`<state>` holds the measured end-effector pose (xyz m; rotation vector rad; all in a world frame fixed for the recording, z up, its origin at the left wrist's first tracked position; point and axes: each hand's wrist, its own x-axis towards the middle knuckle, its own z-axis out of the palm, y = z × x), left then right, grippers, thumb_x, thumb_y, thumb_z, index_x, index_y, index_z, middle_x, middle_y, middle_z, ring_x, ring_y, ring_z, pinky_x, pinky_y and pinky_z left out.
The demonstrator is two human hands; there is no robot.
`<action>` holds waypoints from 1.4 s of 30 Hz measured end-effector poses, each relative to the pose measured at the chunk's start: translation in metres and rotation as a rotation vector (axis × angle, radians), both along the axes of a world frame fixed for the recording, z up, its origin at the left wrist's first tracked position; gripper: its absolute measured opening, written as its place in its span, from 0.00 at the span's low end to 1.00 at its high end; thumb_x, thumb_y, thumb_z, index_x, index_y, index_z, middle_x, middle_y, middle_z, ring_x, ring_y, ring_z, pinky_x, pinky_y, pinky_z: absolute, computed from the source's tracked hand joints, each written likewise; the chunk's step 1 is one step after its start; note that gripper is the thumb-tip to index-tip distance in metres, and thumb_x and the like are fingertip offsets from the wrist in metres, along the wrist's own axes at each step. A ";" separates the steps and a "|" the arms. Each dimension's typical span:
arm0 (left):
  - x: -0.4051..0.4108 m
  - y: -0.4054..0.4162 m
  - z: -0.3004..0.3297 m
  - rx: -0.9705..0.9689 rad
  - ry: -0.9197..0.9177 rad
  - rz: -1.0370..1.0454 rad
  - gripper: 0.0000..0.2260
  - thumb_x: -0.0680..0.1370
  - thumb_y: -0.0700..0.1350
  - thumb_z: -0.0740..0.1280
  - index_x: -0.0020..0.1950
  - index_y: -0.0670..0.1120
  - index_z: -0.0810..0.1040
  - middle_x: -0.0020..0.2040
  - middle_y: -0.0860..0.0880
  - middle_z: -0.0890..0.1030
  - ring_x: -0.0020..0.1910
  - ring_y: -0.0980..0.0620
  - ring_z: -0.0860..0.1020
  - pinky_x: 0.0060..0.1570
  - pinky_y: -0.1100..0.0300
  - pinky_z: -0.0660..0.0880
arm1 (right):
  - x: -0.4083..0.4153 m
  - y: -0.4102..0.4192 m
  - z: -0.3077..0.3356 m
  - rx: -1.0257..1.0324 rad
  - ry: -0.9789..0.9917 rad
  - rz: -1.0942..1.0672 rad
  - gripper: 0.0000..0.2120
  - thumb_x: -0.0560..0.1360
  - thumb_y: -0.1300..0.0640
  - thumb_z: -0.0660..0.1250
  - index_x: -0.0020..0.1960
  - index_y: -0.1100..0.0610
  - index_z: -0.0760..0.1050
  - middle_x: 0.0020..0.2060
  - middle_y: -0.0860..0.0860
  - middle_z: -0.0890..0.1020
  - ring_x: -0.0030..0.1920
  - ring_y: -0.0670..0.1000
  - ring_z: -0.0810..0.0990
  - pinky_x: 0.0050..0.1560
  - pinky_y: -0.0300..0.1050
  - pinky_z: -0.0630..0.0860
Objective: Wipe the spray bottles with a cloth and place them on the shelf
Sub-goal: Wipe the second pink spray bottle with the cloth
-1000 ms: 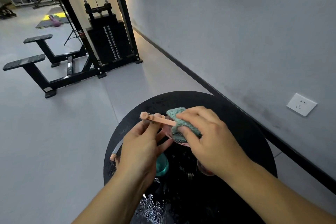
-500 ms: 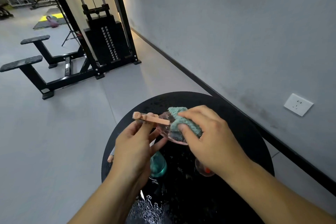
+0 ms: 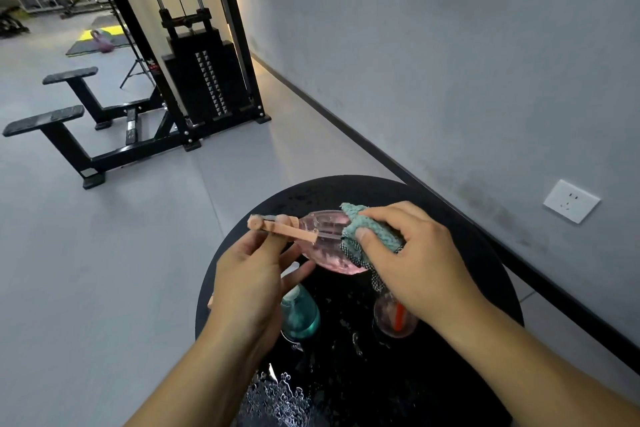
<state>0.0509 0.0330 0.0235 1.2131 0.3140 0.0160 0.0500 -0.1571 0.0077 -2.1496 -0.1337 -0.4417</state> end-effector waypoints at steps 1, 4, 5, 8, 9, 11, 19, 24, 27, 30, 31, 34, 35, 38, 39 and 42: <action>0.000 -0.001 0.000 0.007 -0.009 -0.010 0.07 0.83 0.45 0.69 0.48 0.44 0.84 0.49 0.45 0.89 0.50 0.46 0.86 0.58 0.42 0.83 | 0.000 0.000 0.000 0.013 -0.001 -0.012 0.10 0.79 0.54 0.72 0.60 0.49 0.84 0.52 0.38 0.80 0.54 0.34 0.78 0.49 0.23 0.72; -0.002 -0.006 -0.002 0.020 -0.031 -0.035 0.09 0.84 0.44 0.67 0.49 0.41 0.83 0.48 0.44 0.89 0.49 0.48 0.88 0.57 0.42 0.83 | -0.004 0.004 0.002 -0.031 -0.006 0.049 0.14 0.80 0.53 0.70 0.65 0.48 0.82 0.56 0.36 0.78 0.58 0.36 0.77 0.55 0.28 0.76; -0.002 -0.006 -0.002 0.020 -0.039 -0.034 0.09 0.84 0.43 0.68 0.49 0.40 0.83 0.47 0.44 0.89 0.48 0.49 0.88 0.56 0.42 0.83 | -0.005 0.005 0.003 -0.056 -0.010 0.072 0.14 0.80 0.52 0.70 0.66 0.47 0.81 0.57 0.36 0.77 0.60 0.37 0.77 0.56 0.31 0.77; -0.003 -0.006 0.000 0.019 -0.068 -0.026 0.07 0.83 0.42 0.68 0.49 0.41 0.83 0.44 0.47 0.88 0.46 0.50 0.88 0.52 0.46 0.84 | -0.002 0.001 0.004 -0.057 -0.022 0.034 0.13 0.80 0.52 0.70 0.64 0.49 0.82 0.55 0.37 0.79 0.57 0.37 0.78 0.52 0.29 0.77; -0.003 -0.006 0.001 0.016 -0.074 -0.016 0.06 0.83 0.42 0.68 0.49 0.42 0.83 0.43 0.47 0.88 0.46 0.50 0.88 0.51 0.48 0.85 | 0.000 -0.002 0.004 -0.029 -0.017 0.001 0.12 0.80 0.53 0.70 0.62 0.50 0.82 0.53 0.38 0.79 0.55 0.36 0.78 0.50 0.26 0.76; -0.002 -0.006 0.001 0.006 -0.076 -0.005 0.06 0.83 0.42 0.68 0.50 0.42 0.83 0.44 0.47 0.88 0.47 0.50 0.88 0.51 0.48 0.85 | 0.002 -0.005 0.002 0.007 -0.005 -0.048 0.10 0.80 0.54 0.70 0.61 0.50 0.83 0.52 0.38 0.80 0.54 0.34 0.78 0.48 0.23 0.73; -0.004 -0.008 -0.006 0.048 -0.091 -0.034 0.06 0.83 0.43 0.68 0.53 0.43 0.85 0.47 0.46 0.88 0.50 0.49 0.88 0.46 0.52 0.85 | -0.003 0.002 0.007 -0.086 0.011 0.098 0.12 0.80 0.52 0.68 0.64 0.47 0.80 0.56 0.36 0.78 0.59 0.36 0.77 0.55 0.27 0.75; -0.004 -0.012 -0.005 0.023 -0.082 -0.028 0.09 0.82 0.46 0.69 0.45 0.46 0.85 0.48 0.46 0.88 0.49 0.49 0.88 0.49 0.49 0.85 | -0.003 0.000 0.004 -0.024 0.012 0.031 0.10 0.80 0.54 0.69 0.61 0.49 0.81 0.54 0.37 0.78 0.56 0.35 0.77 0.49 0.23 0.74; -0.006 -0.014 -0.005 -0.001 -0.050 -0.028 0.07 0.84 0.46 0.68 0.49 0.46 0.84 0.47 0.48 0.88 0.45 0.53 0.87 0.41 0.57 0.84 | -0.009 0.008 0.004 -0.123 -0.018 0.146 0.13 0.79 0.55 0.71 0.63 0.48 0.81 0.56 0.36 0.76 0.61 0.40 0.75 0.60 0.28 0.73; -0.004 -0.010 -0.001 -0.050 -0.028 -0.011 0.05 0.84 0.45 0.69 0.53 0.45 0.83 0.50 0.47 0.89 0.49 0.50 0.88 0.42 0.55 0.85 | -0.006 0.004 0.005 -0.079 -0.019 0.100 0.11 0.79 0.56 0.71 0.60 0.48 0.82 0.54 0.37 0.77 0.58 0.39 0.77 0.56 0.29 0.75; -0.002 -0.007 0.000 -0.066 -0.021 0.001 0.05 0.84 0.45 0.69 0.54 0.44 0.83 0.51 0.47 0.89 0.52 0.48 0.88 0.44 0.53 0.86 | -0.004 0.000 0.006 -0.032 0.000 0.059 0.09 0.79 0.55 0.71 0.59 0.48 0.82 0.53 0.38 0.78 0.56 0.38 0.78 0.52 0.28 0.76; -0.001 -0.004 0.001 -0.069 -0.014 0.018 0.07 0.84 0.45 0.69 0.56 0.43 0.84 0.53 0.46 0.89 0.53 0.47 0.88 0.49 0.50 0.86 | -0.001 -0.006 0.005 0.056 0.013 -0.009 0.08 0.78 0.56 0.72 0.57 0.49 0.82 0.51 0.37 0.79 0.54 0.35 0.78 0.49 0.25 0.74; -0.001 -0.005 0.000 -0.058 -0.014 0.009 0.07 0.84 0.45 0.69 0.55 0.43 0.84 0.53 0.46 0.89 0.53 0.47 0.88 0.48 0.50 0.86 | -0.002 -0.004 0.004 0.050 0.007 0.001 0.09 0.78 0.56 0.72 0.58 0.49 0.82 0.52 0.37 0.79 0.55 0.36 0.78 0.50 0.25 0.74; -0.006 -0.011 -0.001 -0.035 -0.003 -0.026 0.06 0.83 0.46 0.70 0.52 0.45 0.85 0.50 0.48 0.89 0.49 0.49 0.88 0.46 0.51 0.86 | -0.009 0.006 0.005 -0.051 -0.012 0.111 0.12 0.79 0.55 0.71 0.61 0.47 0.82 0.56 0.36 0.77 0.61 0.39 0.76 0.59 0.30 0.74; -0.006 -0.011 0.000 -0.031 -0.001 -0.030 0.06 0.83 0.46 0.70 0.51 0.45 0.85 0.49 0.48 0.89 0.49 0.50 0.88 0.47 0.50 0.86 | -0.009 0.007 0.005 -0.073 -0.016 0.131 0.12 0.79 0.54 0.71 0.62 0.47 0.81 0.56 0.36 0.77 0.61 0.40 0.76 0.60 0.31 0.73; -0.004 -0.006 0.002 -0.033 -0.005 -0.014 0.07 0.83 0.46 0.70 0.52 0.44 0.85 0.52 0.46 0.89 0.53 0.46 0.87 0.49 0.49 0.86 | -0.003 0.000 0.005 0.012 0.009 0.060 0.10 0.79 0.54 0.72 0.60 0.48 0.82 0.53 0.37 0.79 0.57 0.36 0.78 0.51 0.26 0.74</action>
